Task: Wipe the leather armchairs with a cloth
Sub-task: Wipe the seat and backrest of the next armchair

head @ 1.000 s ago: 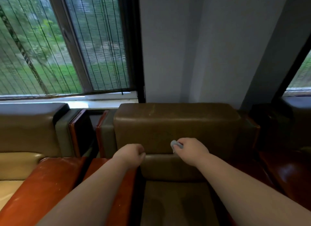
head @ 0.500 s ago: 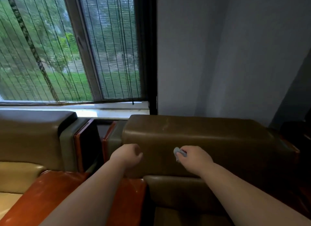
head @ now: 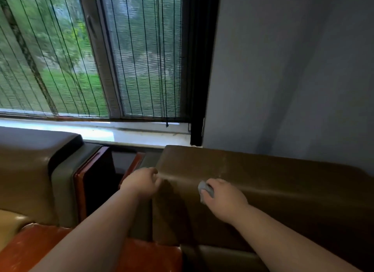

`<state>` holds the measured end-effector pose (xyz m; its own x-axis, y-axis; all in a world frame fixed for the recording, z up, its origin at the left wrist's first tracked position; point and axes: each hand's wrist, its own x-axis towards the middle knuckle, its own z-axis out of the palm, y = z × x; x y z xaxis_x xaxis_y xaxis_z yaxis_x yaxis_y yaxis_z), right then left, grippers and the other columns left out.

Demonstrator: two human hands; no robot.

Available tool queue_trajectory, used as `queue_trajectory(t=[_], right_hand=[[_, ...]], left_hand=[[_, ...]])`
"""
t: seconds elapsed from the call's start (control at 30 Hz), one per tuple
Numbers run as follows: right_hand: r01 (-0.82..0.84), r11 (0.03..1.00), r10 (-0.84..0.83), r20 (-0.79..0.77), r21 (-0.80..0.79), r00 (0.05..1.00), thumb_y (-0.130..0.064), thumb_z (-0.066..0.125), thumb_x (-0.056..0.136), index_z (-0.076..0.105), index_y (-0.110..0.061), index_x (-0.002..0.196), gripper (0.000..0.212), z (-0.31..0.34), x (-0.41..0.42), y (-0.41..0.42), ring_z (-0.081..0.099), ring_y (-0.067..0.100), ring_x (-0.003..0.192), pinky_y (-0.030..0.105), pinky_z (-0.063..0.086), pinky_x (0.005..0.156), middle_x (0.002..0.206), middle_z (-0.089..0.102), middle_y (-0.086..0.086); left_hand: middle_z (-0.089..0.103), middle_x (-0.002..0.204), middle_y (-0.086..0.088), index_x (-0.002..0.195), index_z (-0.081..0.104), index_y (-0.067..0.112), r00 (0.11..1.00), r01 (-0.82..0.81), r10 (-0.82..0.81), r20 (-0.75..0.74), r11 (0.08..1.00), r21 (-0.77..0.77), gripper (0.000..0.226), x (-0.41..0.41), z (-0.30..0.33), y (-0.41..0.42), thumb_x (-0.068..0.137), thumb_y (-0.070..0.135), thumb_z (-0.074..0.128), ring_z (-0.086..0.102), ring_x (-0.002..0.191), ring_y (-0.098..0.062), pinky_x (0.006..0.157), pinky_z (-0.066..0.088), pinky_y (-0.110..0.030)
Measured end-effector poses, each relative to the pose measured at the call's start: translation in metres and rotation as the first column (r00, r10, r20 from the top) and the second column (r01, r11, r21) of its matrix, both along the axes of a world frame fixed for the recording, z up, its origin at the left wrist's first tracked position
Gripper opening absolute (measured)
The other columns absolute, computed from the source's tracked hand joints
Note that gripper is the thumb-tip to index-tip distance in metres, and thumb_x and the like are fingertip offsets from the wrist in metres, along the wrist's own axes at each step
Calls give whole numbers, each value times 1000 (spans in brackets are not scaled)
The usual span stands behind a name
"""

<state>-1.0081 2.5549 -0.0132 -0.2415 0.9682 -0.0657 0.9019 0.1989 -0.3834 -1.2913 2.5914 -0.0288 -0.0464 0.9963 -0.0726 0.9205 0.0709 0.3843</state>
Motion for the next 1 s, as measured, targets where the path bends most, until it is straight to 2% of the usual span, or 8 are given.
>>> queue_trajectory(t=[0.17,0.3,0.4,0.57,0.7,0.77,0.9,1.0], right_hand=[[-95,980,72,134,174,988,-53,31,106,44,-33,143,44,-40,-55,58,48,16,119,39,42,105,130,50,-7],[-205,955,147,258,215,955,-49,29,103,42,-28,145,49,-75,-86,84,45,22,129,42,40,113,139,47,-2],[-224,947,143,323,231,936,-50,33,101,41,-20,154,61,-97,-104,105,36,30,150,44,24,126,160,41,3],[-294,946,247,284,136,926,-58,21,106,21,-22,165,70,-94,-141,174,2,23,160,41,-4,129,174,9,-1],[-111,991,126,278,-69,952,-60,14,108,4,-28,167,68,-87,-156,276,-10,23,160,43,-2,130,174,-8,-3],[-46,997,65,303,-67,951,-58,13,108,4,-28,167,66,-90,-159,297,-9,24,160,43,-2,130,174,-8,-3],[-283,959,256,334,33,907,-54,9,108,5,-30,166,63,-90,-155,230,-10,18,159,43,2,130,172,-7,-9],[-336,937,282,366,93,887,-54,29,103,26,-23,164,69,-98,-144,160,11,24,160,44,12,126,173,17,-1]], left_hand=[[58,146,2,147,50,33,1000,30,-31,1,997,70,51,-27,-47,72,104,59,47,57,131,-18,109,49,-43],[32,170,1,167,23,32,990,133,-129,-49,988,80,76,-47,-101,110,102,71,28,30,156,-20,128,26,-45],[36,169,-2,166,27,24,961,276,-276,-28,937,214,93,-59,-132,133,96,80,6,28,157,-18,130,17,-45],[40,166,-2,165,33,18,933,343,-359,-2,891,299,89,-65,-151,158,100,74,12,31,156,-19,129,20,-47],[39,167,0,166,28,19,930,354,-367,0,897,263,86,-69,-159,156,98,70,20,27,157,-19,130,17,-48],[38,168,2,167,25,20,933,343,-358,10,900,267,87,-69,-160,153,97,71,19,26,158,-18,130,16,-48],[40,167,0,166,28,19,932,346,-364,7,893,288,86,-74,-161,158,98,70,20,28,158,-20,130,18,-49],[41,166,0,166,28,20,930,348,-368,15,890,296,84,-75,-165,158,98,69,23,29,157,-20,129,19,-50]])
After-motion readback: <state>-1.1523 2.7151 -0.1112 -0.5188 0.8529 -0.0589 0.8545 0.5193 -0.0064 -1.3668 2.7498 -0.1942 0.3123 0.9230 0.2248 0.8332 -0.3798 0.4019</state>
